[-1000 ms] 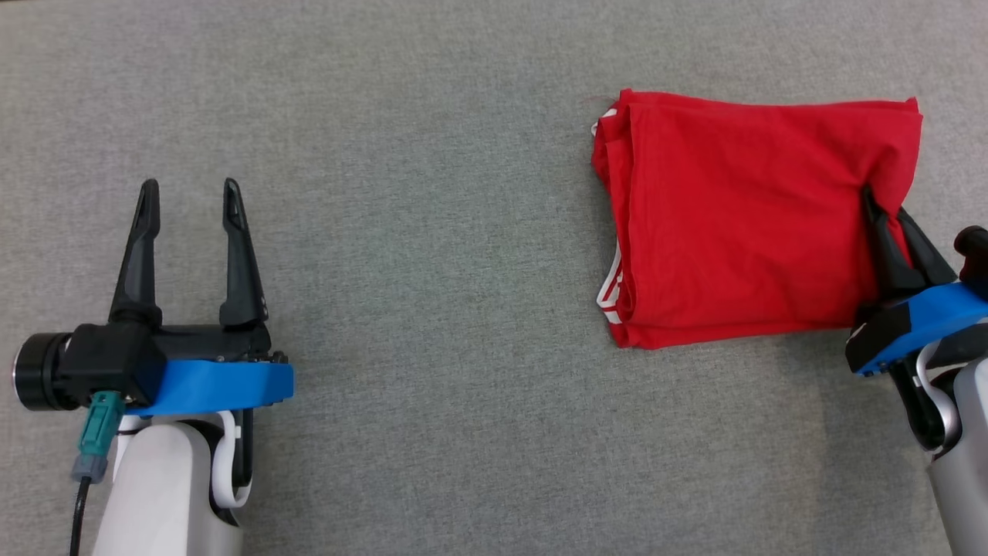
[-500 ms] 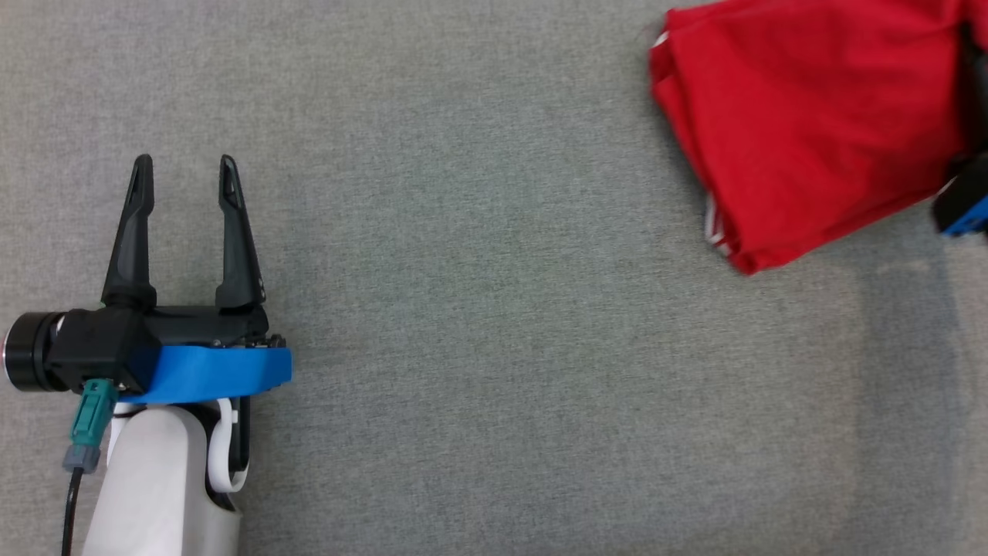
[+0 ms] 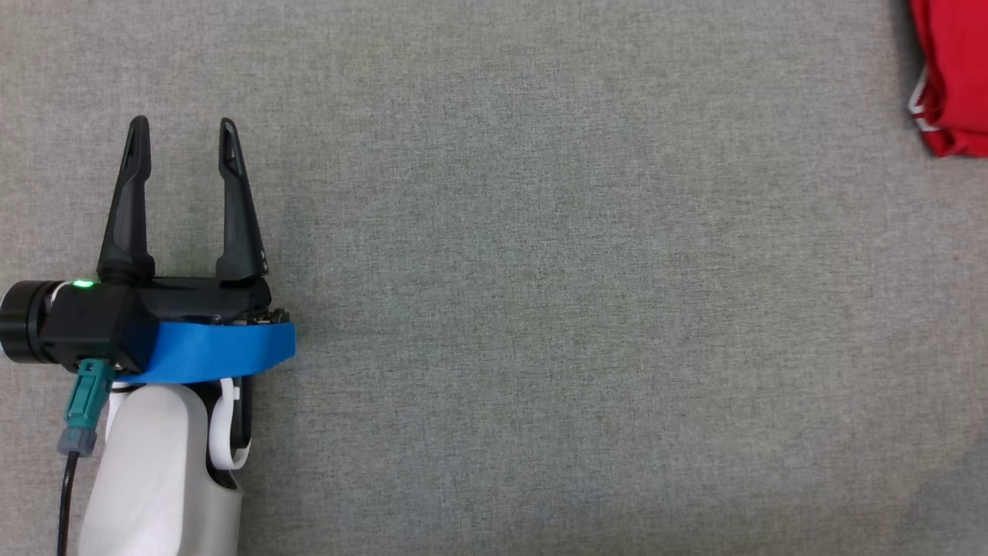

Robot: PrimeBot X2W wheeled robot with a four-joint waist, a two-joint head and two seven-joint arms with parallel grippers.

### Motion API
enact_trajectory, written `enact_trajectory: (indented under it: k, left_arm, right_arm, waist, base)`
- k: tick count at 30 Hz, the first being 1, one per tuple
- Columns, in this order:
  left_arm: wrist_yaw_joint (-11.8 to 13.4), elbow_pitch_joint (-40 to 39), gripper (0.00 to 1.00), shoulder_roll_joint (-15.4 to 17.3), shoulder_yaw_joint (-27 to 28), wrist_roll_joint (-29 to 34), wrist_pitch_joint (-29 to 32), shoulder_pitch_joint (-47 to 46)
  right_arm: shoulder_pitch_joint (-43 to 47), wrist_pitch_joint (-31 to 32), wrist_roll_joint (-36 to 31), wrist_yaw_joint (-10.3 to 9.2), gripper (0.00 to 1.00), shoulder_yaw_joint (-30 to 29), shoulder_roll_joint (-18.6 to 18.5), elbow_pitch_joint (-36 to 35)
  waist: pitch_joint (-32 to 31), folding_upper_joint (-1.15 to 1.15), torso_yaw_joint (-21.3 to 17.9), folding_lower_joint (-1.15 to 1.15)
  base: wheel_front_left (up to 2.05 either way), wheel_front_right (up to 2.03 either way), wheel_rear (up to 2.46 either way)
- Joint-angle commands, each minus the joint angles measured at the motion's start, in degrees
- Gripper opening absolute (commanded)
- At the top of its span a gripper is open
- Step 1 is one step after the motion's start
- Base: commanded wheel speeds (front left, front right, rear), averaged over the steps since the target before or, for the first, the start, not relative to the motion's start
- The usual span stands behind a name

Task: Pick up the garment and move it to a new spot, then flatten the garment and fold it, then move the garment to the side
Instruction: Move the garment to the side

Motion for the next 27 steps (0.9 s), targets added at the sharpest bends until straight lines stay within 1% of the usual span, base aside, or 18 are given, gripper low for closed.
enact_trajectory:
  k: [1, 5, 7, 8, 9, 10, 14, 18, 22, 27]
  left_arm:
    - [0.3, -0.2, 1.00, 0.3, 0.1, 0.0, -0.2, -0.8]
    - [0.4, -0.2, 1.00, 0.3, -0.2, 0.0, -0.2, -1.4]
    - [0.4, -0.2, 1.00, 0.5, -0.2, 0.1, -0.2, -1.6]
    - [0.4, -0.1, 1.00, 0.5, -0.2, 0.1, -0.2, -1.6]
    - [0.4, -0.1, 1.00, 0.6, -0.2, 0.1, -0.2, -1.6]
    - [0.5, -0.1, 1.00, 0.6, -0.2, 0.1, -0.2, -1.7]
    - [0.6, 0.1, 1.00, 0.5, -0.5, 0.0, -0.2, -1.6]
    - [0.9, 0.4, 1.00, 0.5, -0.1, -0.5, -0.2, -0.2]
    - [1.0, 0.9, 1.00, 0.3, 0.4, -0.9, -0.3, 1.3]
    - [1.1, 1.6, 1.00, 0.3, 1.1, -1.3, -0.2, 4.2]
  right_arm:
    - [-1.4, 0.1, -0.2, -0.01, 0.00, -0.5, -0.8, 1.1]
    - [-3.7, -0.4, -1.0, -0.01, 0.00, 0.3, -1.7, 4.0]
    - [-5.1, -0.7, -1.7, -0.01, 0.00, 0.8, -1.3, 5.2]
    - [-5.8, -0.9, -2.2, -0.01, 0.37, 1.2, -0.9, 5.8]
    - [-6.5, -1.0, -2.7, -0.01, 0.67, 1.4, -0.5, 6.5]
    - [-7.2, -1.1, -3.0, -0.01, 1.00, 1.4, -0.2, 7.3]
    - [-9.4, -2.0, -6.9, -0.01, 1.00, 0.1, -0.2, 10.5]
    - [-9.9, -4.2, -9.2, -0.01, 1.00, -1.0, 1.2, 12.2]
    - [-8.4, -8.2, -9.5, -0.01, 1.00, -1.2, 3.7, 12.2]
    - [-5.2, -12.9, -8.7, -0.01, 1.00, 0.5, 8.0, 10.8]
  waist:
    - [0.3, 0.00, 0.2, -0.01]
    - [0.9, 0.00, 0.7, -0.01]
    - [1.1, 0.00, 0.8, -0.01]
    - [1.1, 0.00, 0.8, -0.01]
    - [1.2, 0.00, 0.8, -0.01]
    - [1.1, 0.00, 0.9, -0.01]
    - [0.3, 0.00, 1.2, -0.01]
    - [-1.4, 0.00, 1.2, -0.01]
    - [-4.4, 0.00, 1.0, -0.01]
    - [-9.1, 0.00, 0.8, -0.01]
  base:
    - [0.00, 0.00, 0.00]
    - [0.00, 0.00, 0.00]
    - [0.00, 0.00, 0.00]
    - [0.00, 0.00, 0.00]
    - [0.00, 0.00, 0.00]
    - [0.00, 0.00, 0.00]
    - [0.00, 0.00, 0.00]
    - [0.00, 0.00, 0.00]
    - [0.00, 0.00, 0.00]
    - [0.00, 0.00, 0.00]
